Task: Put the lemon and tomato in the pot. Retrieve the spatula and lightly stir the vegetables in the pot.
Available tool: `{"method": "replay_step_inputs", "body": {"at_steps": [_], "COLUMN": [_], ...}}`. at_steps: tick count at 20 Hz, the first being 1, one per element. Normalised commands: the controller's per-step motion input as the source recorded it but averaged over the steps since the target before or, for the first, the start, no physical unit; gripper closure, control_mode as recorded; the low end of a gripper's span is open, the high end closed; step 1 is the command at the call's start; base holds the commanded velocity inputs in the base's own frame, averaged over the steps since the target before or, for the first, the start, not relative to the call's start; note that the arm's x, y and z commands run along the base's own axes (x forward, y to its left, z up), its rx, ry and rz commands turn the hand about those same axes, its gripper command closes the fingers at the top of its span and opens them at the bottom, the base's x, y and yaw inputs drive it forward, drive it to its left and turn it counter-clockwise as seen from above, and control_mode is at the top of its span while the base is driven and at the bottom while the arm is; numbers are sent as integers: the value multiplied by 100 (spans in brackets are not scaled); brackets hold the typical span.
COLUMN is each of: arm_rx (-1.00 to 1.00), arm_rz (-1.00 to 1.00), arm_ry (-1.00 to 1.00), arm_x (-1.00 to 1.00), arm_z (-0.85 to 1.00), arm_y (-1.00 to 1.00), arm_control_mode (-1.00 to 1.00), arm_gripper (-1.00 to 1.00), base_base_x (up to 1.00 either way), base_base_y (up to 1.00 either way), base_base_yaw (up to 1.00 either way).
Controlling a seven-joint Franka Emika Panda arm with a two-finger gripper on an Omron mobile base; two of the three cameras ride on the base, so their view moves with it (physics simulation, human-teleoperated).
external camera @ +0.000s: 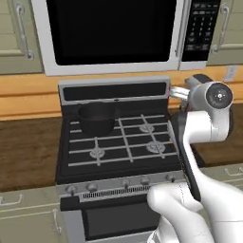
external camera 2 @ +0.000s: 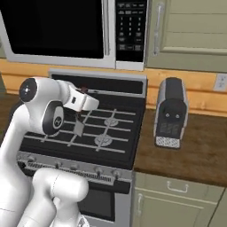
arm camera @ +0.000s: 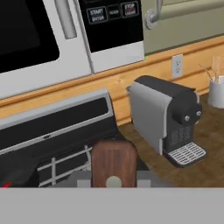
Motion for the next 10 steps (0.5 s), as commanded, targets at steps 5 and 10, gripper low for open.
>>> {"method": "replay_step_inputs", "body": {"at_steps": [5,10], "arm_rx": [0,0], "arm_rz": [0,0], "arm_ry": [0,0], "arm_x": [0,0], "arm_z": [0,0], "arm_y": [0,0], "arm_control_mode": [100,100], "arm_gripper": [100,100], "base_base_x": [-1,19], "base_base_y": [100,97], "base_base_yaw": [0,-3]}}
